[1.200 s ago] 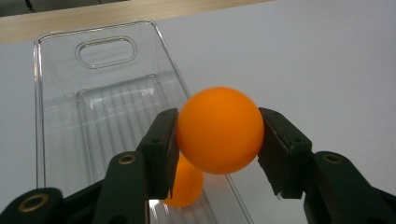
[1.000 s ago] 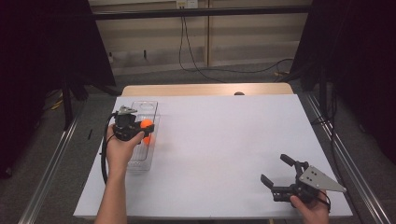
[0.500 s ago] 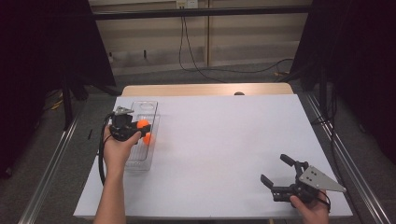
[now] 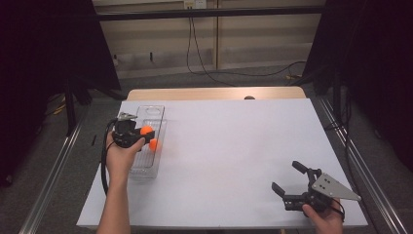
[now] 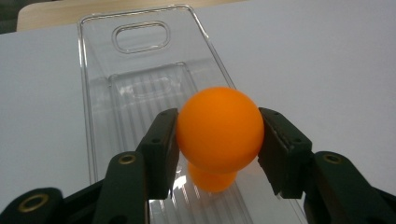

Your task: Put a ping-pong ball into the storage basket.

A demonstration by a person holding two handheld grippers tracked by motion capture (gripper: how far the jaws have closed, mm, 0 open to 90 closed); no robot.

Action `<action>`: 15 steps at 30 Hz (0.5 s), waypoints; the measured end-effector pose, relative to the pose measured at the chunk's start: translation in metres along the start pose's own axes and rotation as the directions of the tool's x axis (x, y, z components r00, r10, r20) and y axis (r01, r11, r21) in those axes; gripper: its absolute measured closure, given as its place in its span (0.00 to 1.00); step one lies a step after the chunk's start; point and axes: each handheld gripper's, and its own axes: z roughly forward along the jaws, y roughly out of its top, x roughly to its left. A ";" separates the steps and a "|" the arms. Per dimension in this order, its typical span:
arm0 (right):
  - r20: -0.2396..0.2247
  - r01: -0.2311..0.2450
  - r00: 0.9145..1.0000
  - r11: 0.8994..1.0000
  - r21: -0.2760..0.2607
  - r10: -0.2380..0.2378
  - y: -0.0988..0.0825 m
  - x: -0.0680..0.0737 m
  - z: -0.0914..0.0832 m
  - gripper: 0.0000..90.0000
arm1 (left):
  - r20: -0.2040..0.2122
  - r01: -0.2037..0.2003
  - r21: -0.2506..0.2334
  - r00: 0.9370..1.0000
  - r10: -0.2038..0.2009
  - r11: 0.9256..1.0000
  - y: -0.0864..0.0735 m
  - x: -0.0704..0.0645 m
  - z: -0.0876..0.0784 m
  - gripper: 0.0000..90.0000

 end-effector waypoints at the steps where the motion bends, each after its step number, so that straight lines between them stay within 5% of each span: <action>1: -0.001 0.000 1.000 1.000 0.000 0.000 0.000 0.000 0.000 0.02 | -0.001 0.003 0.003 1.000 -0.003 1.000 0.000 0.000 0.000 0.56; 15: -0.001 -0.003 1.000 1.000 -0.001 0.003 0.000 0.001 0.000 0.02 | -0.012 0.010 0.019 1.000 -0.010 1.000 -0.003 0.003 0.003 0.56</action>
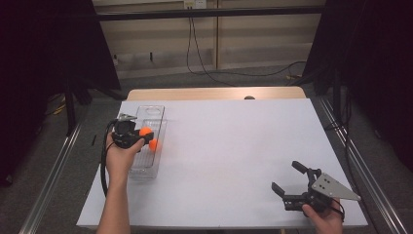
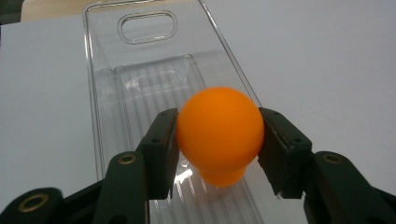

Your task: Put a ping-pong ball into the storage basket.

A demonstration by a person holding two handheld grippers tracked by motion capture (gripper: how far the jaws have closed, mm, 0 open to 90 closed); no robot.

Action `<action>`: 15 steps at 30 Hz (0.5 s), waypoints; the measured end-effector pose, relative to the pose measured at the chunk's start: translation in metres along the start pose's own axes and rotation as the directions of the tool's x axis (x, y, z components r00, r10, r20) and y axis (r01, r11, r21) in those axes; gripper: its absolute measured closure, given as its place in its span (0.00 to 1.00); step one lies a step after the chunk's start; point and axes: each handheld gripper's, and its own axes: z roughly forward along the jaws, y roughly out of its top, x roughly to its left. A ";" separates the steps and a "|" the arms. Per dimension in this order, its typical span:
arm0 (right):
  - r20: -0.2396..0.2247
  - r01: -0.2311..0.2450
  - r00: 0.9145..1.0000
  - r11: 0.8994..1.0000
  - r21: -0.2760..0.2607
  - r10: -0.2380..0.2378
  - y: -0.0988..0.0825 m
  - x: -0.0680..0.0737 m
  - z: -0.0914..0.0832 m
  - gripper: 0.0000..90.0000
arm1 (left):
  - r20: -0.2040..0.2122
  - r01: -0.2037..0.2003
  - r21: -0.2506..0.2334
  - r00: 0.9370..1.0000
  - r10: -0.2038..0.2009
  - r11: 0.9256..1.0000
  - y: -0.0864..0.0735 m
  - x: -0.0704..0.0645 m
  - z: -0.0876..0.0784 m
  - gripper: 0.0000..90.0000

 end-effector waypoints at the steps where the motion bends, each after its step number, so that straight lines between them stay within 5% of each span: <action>1: 0.000 0.000 1.000 1.000 0.000 0.000 0.000 0.000 0.000 0.02 | -0.003 0.000 0.001 1.000 0.000 1.000 0.000 0.000 0.000 0.56; 15: -0.001 0.002 1.000 1.000 -0.001 -0.002 0.000 0.000 0.000 0.02 | -0.020 -0.006 0.030 1.000 0.007 1.000 -0.002 0.001 0.003 0.56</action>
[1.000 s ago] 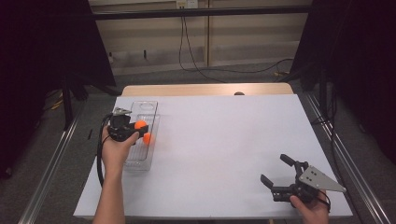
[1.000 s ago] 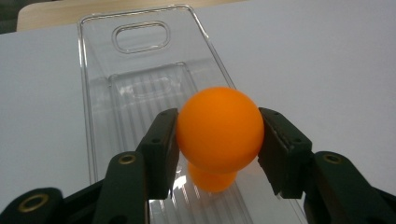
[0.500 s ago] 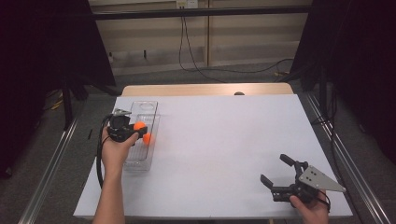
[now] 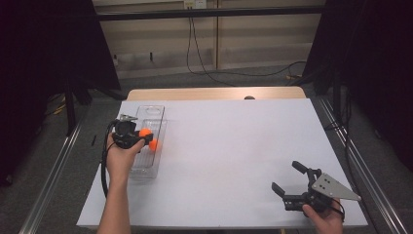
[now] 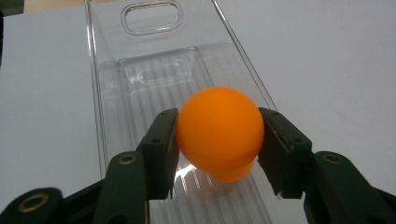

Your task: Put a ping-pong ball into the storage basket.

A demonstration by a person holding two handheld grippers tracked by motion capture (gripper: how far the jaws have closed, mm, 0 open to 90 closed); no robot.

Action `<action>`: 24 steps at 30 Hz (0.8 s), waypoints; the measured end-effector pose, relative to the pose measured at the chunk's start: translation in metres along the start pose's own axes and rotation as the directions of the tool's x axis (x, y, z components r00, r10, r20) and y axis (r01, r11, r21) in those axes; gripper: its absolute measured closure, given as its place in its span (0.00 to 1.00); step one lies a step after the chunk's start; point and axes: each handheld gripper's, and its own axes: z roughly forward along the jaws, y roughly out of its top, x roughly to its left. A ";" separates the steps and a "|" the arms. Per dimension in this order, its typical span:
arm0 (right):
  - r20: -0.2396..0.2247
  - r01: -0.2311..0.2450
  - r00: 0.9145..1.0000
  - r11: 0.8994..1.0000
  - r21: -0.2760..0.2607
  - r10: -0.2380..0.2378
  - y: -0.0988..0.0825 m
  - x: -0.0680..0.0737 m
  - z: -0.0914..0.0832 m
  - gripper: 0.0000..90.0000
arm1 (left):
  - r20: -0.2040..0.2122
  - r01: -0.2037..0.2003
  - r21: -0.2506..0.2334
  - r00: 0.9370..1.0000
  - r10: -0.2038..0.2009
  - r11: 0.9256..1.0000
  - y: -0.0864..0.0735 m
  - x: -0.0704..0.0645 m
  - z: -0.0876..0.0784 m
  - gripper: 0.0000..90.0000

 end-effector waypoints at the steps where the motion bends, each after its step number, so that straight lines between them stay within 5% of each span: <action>1: 0.000 0.000 1.000 1.000 -0.001 0.000 0.000 0.000 0.000 0.02 | -0.002 -0.003 0.001 1.000 0.003 1.000 0.000 0.000 0.000 0.56; 24: 0.001 -0.002 1.000 1.000 0.000 0.002 0.000 0.000 0.000 0.02 | -0.009 0.000 0.019 1.000 0.000 1.000 -0.003 -0.001 0.005 0.56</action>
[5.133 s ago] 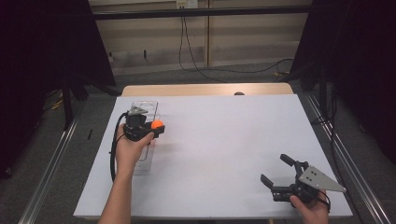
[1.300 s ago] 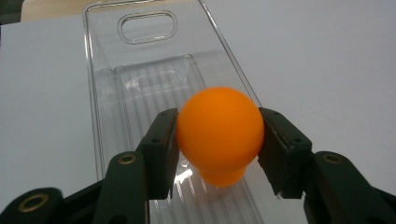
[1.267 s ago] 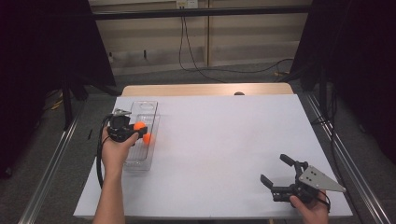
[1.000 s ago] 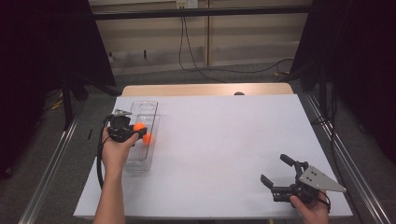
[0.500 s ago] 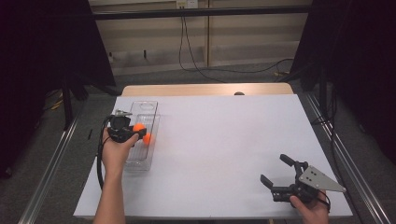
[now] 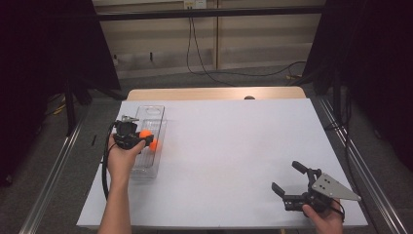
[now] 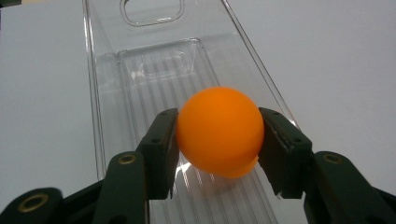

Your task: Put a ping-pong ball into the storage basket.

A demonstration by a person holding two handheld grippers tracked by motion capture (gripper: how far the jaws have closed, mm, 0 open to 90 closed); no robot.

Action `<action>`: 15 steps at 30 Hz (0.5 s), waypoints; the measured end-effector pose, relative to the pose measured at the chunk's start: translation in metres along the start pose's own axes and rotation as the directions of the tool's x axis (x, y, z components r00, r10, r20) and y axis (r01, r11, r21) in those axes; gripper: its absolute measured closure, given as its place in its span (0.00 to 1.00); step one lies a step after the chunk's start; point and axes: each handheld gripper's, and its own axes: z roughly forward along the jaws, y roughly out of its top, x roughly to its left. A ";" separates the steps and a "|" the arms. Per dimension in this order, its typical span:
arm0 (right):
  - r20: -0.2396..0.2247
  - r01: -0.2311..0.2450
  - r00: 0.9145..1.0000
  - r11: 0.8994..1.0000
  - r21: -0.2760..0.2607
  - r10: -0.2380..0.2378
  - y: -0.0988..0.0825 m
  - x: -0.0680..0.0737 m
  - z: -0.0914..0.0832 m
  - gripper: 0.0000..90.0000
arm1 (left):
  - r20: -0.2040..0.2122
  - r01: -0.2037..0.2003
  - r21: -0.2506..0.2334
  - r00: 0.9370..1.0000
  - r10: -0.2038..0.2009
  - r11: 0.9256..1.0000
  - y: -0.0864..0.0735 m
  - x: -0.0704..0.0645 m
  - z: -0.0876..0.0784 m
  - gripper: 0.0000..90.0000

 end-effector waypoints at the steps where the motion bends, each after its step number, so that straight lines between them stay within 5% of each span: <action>1: 0.000 -0.001 1.000 1.000 0.001 0.001 0.000 0.000 0.000 0.02 | 0.000 0.000 0.000 1.000 0.000 1.000 0.000 0.000 0.000 0.56; 15: -0.002 0.000 1.000 1.000 -0.001 0.000 0.000 0.000 0.000 0.02 | -0.015 -0.008 -0.005 1.000 0.008 1.000 0.000 -0.001 0.000 0.55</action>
